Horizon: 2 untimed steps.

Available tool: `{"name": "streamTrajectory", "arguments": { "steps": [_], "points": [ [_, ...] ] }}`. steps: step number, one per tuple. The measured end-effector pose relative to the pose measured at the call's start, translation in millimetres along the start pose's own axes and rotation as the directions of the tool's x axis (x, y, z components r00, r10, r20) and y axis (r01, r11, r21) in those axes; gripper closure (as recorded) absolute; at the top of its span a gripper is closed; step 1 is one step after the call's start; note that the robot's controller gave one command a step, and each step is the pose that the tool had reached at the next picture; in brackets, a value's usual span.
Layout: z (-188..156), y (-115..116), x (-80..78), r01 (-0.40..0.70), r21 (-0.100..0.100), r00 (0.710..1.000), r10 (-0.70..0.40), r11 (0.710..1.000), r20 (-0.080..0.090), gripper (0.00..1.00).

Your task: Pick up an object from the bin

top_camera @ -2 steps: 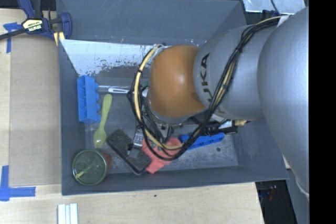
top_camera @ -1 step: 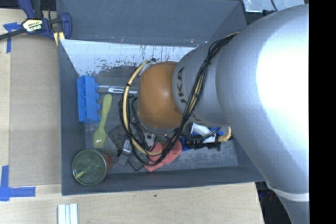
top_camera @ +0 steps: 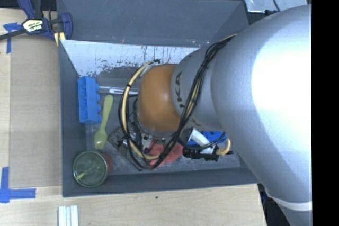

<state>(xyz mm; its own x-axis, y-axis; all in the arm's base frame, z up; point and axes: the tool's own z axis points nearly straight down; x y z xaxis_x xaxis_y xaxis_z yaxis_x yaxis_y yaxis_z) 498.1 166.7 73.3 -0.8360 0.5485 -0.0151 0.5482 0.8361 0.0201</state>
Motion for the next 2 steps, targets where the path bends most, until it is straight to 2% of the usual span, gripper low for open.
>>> {"name": "streamTrajectory", "arguments": {
  "steps": [1,2],
  "points": [
    [0,0,0.0,0.0,0.0,1.0,0.0,1.0,0.0,1.0],
    [-31,-3,1.6,0.0,0.01,1.0,0.0,1.0,-0.008,1.0]
  ]
}}
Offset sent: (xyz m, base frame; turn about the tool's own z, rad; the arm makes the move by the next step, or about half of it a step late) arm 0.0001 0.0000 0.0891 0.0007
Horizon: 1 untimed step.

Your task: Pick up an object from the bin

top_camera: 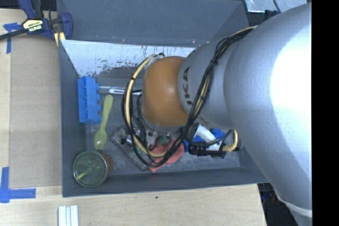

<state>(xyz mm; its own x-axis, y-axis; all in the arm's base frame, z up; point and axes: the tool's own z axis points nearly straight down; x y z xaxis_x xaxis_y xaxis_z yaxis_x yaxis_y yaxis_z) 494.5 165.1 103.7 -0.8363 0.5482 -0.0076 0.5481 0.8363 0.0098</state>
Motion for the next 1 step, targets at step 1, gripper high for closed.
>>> {"name": "streamTrajectory", "arguments": {
  "steps": [1],
  "points": [
    [-32.7,1.1,-1.6,0.0,-0.003,1.0,0.0,1.0,0.003,1.0]
  ]
}}
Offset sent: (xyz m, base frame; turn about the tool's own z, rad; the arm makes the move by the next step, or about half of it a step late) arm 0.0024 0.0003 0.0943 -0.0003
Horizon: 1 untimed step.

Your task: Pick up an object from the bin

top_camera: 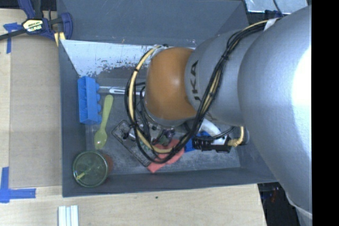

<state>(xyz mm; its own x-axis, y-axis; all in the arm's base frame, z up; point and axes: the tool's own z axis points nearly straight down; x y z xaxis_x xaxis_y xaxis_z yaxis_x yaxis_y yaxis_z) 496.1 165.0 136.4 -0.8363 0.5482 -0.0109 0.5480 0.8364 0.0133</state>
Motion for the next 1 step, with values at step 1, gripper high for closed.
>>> {"name": "streamTrajectory", "arguments": {
  "steps": [1],
  "points": [
    [-32.1,-0.6,-0.1,0.001,0.003,1.0,-0.001,1.0,-0.002,1.0]
  ]
}}
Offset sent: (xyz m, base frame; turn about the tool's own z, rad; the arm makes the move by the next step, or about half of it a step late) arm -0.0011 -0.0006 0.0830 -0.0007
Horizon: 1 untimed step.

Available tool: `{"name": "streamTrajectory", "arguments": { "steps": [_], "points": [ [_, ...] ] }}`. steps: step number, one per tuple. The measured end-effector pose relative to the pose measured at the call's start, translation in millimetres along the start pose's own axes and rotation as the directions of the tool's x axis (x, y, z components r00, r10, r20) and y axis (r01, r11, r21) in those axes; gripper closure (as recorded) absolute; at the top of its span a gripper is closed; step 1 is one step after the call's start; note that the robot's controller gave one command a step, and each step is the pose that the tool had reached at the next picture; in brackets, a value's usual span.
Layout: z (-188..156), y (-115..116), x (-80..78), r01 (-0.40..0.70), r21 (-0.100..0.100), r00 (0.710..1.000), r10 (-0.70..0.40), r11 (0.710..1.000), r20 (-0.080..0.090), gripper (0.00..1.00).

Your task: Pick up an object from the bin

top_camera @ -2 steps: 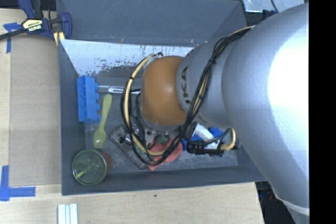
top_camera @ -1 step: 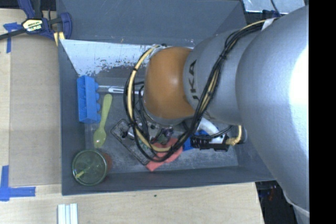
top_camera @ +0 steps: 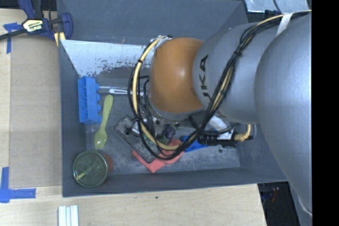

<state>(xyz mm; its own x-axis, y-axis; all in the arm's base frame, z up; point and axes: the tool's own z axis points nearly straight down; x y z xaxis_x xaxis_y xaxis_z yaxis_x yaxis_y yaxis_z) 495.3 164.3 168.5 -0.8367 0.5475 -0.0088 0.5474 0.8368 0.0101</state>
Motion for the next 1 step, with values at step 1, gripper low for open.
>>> {"name": "streamTrajectory", "arguments": {
  "steps": [1],
  "points": [
    [-34.5,0.6,-0.9,0.001,-0.001,1.0,-0.001,1.0,0.001,1.0]
  ]
}}
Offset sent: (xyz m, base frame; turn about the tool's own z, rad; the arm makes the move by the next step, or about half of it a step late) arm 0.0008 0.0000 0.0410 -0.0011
